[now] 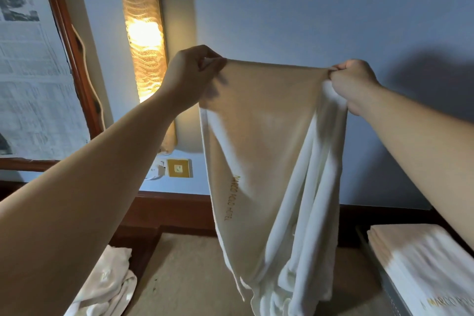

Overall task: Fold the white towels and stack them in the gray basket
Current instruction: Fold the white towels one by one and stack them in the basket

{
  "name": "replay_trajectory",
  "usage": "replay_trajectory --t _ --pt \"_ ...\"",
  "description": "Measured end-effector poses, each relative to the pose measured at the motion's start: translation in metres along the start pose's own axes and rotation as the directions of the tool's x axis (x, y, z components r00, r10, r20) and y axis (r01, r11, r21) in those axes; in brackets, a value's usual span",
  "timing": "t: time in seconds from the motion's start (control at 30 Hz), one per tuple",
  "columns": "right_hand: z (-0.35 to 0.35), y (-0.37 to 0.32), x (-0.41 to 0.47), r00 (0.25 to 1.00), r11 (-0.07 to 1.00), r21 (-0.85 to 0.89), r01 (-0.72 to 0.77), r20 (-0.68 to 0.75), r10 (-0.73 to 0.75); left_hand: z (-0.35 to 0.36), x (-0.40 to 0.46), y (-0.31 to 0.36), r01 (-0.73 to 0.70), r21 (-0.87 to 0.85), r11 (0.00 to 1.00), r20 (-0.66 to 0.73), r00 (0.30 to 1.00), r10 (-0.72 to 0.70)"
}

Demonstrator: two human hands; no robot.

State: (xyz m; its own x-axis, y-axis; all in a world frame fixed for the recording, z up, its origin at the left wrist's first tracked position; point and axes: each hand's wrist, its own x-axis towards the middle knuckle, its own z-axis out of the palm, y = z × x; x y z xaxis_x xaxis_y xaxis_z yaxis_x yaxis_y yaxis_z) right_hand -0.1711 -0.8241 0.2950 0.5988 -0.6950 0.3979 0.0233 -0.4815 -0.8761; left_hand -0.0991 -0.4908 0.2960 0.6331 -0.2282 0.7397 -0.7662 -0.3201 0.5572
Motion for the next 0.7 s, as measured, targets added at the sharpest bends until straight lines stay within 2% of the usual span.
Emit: replay_trajectory --t 0.1,0.2,0.27,0.33,0.43,0.6,0.7 --pt "-0.001 0.003 -0.001 1.000 1.000 -0.009 -0.002 0.017 0.002 0.001 -0.001 0.007 -0.003 0.000 1.000 -0.008 1.000 0.003" --pt "0.002 0.009 -0.009 0.998 0.999 -0.033 -0.003 0.068 0.005 0.010 -0.008 0.018 0.107 -0.124 0.987 0.053 0.993 -0.101" --pt "0.006 0.019 -0.021 0.985 0.998 -0.053 0.022 0.171 -0.012 0.019 -0.019 0.024 0.177 -0.187 0.966 0.155 0.977 -0.149" --pt "0.010 0.031 -0.039 0.954 0.995 -0.095 0.022 0.300 0.007 0.036 -0.033 0.024 0.166 -0.121 0.979 0.230 0.964 -0.135" --pt "0.012 0.052 -0.071 0.906 0.979 -0.202 0.033 0.420 0.057 0.061 -0.059 0.021 0.177 -0.066 0.982 0.271 0.950 -0.153" --pt "0.012 0.105 -0.115 0.809 0.964 -0.267 0.007 0.568 0.152 0.076 -0.109 0.007 0.403 -0.235 0.885 0.519 0.822 -0.236" --pt "0.015 0.142 -0.130 0.778 0.951 -0.305 -0.050 0.585 0.229 0.086 -0.133 -0.009 0.486 -0.281 0.827 0.568 0.779 -0.265"
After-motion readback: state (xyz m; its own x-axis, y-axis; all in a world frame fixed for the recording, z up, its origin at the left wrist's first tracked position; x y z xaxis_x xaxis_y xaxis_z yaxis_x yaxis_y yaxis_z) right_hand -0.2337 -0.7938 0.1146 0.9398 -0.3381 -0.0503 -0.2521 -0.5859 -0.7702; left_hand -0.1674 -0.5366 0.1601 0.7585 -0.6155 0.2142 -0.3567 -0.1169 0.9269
